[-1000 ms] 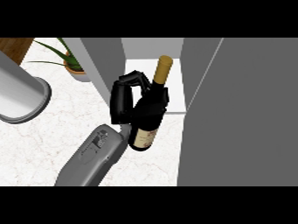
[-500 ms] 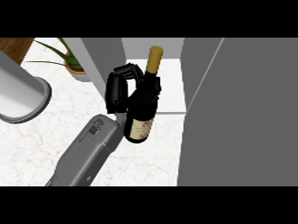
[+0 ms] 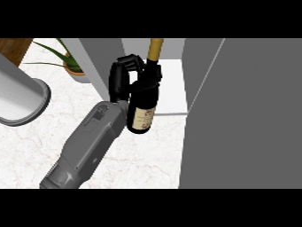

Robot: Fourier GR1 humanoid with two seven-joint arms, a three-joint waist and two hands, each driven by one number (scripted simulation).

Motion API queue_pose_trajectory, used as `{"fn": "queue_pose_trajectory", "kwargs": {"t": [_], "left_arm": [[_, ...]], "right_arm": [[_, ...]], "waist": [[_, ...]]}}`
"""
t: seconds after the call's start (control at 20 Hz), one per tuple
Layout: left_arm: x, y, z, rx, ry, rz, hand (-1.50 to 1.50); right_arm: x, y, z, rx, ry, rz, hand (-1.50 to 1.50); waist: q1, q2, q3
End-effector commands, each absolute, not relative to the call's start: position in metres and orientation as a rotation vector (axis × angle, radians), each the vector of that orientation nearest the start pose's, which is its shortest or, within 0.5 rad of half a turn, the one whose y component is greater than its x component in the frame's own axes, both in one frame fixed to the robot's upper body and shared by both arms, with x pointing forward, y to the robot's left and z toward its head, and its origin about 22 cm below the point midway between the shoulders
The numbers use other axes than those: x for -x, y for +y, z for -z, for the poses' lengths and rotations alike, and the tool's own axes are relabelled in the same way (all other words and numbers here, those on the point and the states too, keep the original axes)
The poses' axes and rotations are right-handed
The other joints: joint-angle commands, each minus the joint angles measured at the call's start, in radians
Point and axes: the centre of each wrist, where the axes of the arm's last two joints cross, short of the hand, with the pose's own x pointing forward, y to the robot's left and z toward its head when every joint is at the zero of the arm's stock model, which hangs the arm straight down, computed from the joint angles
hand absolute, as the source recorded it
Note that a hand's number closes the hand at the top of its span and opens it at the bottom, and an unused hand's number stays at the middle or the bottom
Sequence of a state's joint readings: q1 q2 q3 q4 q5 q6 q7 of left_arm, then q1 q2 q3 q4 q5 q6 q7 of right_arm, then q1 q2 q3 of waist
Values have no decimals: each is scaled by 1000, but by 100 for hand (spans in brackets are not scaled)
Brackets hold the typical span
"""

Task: Pick up the wine, place it into the cabinet and close the cabinet

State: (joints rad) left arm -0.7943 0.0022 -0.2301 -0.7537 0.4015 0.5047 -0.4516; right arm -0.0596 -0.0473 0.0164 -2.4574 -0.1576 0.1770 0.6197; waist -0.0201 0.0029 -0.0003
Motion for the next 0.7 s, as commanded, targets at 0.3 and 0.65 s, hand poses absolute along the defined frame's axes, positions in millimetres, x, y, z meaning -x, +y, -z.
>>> {"fn": "queue_pose_trajectory", "kwargs": {"t": [0.3,0.65], "left_arm": [[-415,96,-35,-131,-1908,-77,150],[-424,98,-38,-207,-1940,-105,150]], "right_arm": [[-141,-221,-207,-274,-1927,-273,-150],[-120,-225,-213,-275,-1918,-307,-150]], "waist": [[-16,6,0],[-27,5,0]]}}
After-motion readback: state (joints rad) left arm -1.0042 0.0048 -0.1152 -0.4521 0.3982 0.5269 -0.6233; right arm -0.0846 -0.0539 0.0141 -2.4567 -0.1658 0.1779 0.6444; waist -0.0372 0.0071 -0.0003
